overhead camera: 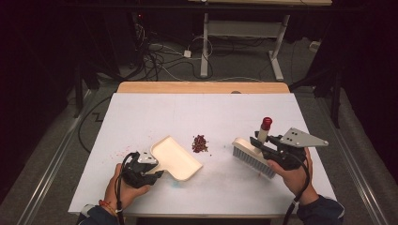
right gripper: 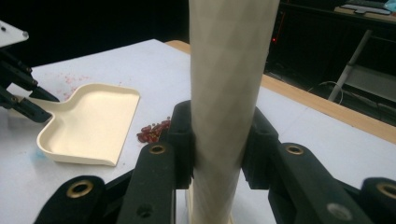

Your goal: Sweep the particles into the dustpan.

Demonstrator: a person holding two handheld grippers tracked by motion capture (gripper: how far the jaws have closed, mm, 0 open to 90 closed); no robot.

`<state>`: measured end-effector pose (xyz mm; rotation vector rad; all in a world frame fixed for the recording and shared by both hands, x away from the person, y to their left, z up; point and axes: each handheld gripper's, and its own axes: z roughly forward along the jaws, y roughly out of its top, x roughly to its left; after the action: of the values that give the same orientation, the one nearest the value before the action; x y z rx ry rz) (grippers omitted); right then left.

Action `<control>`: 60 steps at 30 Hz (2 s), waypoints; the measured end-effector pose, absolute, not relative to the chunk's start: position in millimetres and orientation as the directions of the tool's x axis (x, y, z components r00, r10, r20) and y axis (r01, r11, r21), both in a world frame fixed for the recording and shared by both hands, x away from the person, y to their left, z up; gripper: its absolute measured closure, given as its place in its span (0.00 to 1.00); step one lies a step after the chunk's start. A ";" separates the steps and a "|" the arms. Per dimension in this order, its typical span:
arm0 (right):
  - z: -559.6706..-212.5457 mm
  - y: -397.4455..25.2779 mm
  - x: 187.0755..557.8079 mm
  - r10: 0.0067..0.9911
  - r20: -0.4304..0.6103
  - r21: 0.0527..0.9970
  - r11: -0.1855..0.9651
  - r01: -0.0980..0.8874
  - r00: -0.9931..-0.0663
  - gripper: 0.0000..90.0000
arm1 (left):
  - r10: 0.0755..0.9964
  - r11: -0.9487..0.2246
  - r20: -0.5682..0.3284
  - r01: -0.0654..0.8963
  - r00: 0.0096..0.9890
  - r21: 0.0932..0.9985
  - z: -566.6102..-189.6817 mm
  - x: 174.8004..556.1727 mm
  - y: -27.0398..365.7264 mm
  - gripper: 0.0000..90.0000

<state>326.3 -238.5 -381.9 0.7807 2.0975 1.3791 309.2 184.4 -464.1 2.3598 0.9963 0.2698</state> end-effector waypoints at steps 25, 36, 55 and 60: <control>-389.0 -131.3 427.1 0.729 -0.168 0.929 0.343 0.141 -0.663 0.78 | 0.711 -0.572 -0.041 0.611 0.702 0.547 -468.3 309.0 177.6 0.71; -407.5 -110.5 428.2 0.736 -0.181 0.923 0.356 0.145 -0.652 0.78 | 0.707 -0.587 -0.030 0.610 0.706 0.533 -469.9 311.3 174.1 0.71; -417.1 -85.7 389.4 0.655 -0.127 0.939 0.322 0.122 -0.745 0.76 | 0.712 -0.578 -0.030 0.610 0.702 0.542 -467.3 317.2 158.5 0.71; -418.1 -86.4 385.3 0.655 -0.121 0.940 0.317 0.125 -0.746 0.76 | 0.714 -0.576 -0.032 0.614 0.699 0.540 -468.3 320.2 150.3 0.71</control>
<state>385.3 -86.4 -418.1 0.6876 2.0989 1.4340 320.2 150.3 -468.3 2.3845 1.0161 0.2563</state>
